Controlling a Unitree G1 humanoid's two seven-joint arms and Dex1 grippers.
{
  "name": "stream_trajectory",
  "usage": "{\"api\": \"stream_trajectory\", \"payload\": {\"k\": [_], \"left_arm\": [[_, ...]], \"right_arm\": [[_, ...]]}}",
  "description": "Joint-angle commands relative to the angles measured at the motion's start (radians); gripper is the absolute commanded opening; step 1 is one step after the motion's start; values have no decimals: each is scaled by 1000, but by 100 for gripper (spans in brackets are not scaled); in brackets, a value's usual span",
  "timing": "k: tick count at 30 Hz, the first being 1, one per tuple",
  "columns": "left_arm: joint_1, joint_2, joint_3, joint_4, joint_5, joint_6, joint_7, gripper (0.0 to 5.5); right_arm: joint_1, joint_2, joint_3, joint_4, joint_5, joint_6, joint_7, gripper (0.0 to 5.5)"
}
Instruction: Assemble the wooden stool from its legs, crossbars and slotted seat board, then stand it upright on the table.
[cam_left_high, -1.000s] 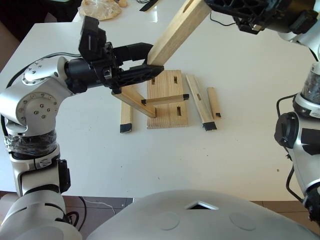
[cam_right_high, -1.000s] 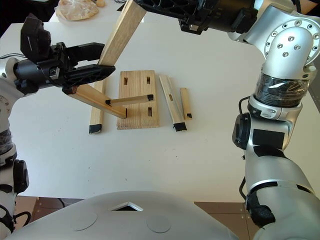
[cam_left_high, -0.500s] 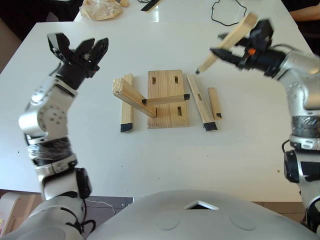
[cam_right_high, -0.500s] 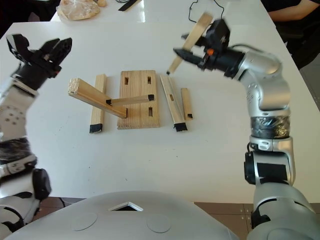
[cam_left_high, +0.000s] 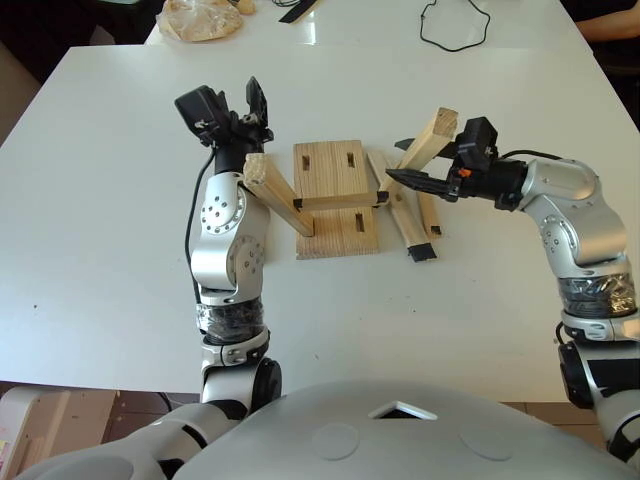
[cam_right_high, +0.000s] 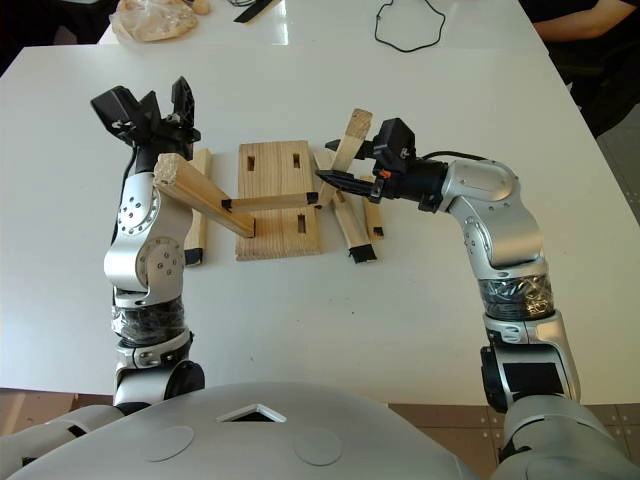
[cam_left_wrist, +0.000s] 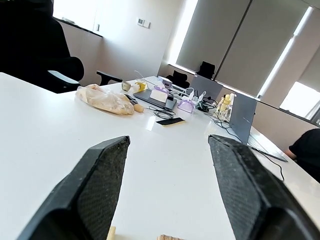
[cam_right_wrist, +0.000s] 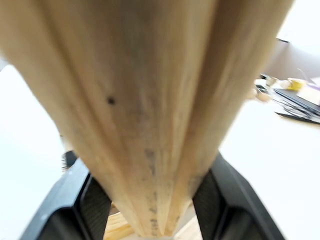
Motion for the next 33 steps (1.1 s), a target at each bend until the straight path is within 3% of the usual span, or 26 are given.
{"api": "stream_trajectory", "payload": {"k": [1,6,15,22,29,33], "left_arm": [[-7,-6,28,14,2,-17,0,292],[-6,32,108,34,-5,-17,12,292],[-79,138,353,169,-67,-20,62,292],[-80,141,365,197,-75,-18,51,292],[-65,150,351,217,-65,-11,40,292],[-55,140,347,198,-74,-3,40,292]], "right_arm": [[14,-26,-11,-47,45,8,49,201],[22,-7,-26,-64,72,0,50,201],[52,16,-5,88,65,-42,100,201],[77,17,10,83,69,-77,120,201],[124,-44,134,43,-75,-239,201,200],[129,-57,140,10,-40,-198,186,200]]}}
